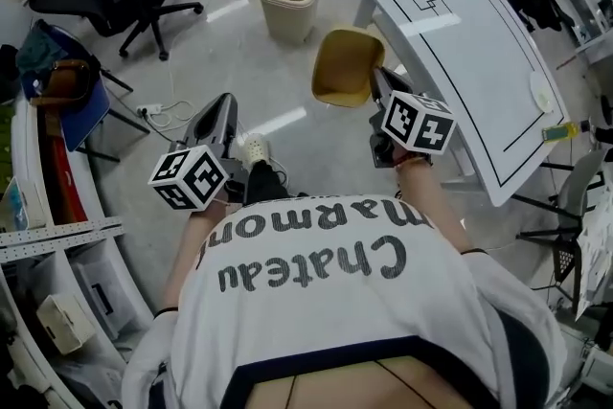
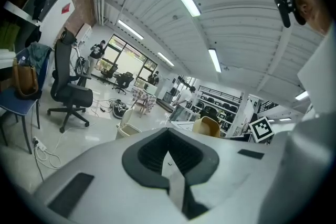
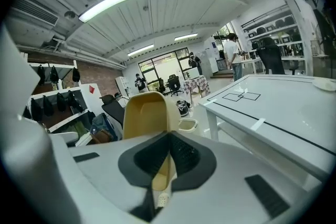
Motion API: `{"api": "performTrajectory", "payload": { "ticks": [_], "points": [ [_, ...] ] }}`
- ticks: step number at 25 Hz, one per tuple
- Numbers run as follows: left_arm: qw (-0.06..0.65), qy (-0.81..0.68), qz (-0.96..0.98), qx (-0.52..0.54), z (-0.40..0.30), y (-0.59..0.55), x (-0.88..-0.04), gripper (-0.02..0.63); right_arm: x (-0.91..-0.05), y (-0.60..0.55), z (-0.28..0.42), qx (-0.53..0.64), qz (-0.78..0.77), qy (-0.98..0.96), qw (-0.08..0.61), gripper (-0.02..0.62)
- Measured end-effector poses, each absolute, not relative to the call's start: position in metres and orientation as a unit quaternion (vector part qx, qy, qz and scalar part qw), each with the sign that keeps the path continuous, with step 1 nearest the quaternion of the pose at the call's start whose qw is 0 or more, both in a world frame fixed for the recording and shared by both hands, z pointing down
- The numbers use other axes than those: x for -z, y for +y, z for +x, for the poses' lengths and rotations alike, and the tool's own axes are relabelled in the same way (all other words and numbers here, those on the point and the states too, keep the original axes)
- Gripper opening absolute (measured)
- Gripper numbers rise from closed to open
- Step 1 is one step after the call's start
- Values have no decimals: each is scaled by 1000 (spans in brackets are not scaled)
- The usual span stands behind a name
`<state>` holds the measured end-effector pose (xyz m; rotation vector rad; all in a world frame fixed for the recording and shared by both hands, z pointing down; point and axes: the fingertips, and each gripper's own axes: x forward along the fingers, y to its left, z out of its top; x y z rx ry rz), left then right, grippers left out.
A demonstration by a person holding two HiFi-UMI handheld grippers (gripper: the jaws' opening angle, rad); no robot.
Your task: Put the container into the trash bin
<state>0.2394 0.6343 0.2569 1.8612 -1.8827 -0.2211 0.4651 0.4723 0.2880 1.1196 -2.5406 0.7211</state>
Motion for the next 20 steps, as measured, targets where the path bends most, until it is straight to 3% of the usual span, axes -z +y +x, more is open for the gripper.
{"api": "performTrajectory", "payload": {
  "ticks": [10,20],
  "points": [
    [273,-665,689,93,192,560,-280,22,-311,425,423,-258,406,-858,180,32],
    [259,-642,716,91,115,478,-255,23,-291,354,344,-257,429,-851,163,32]
  ]
}}
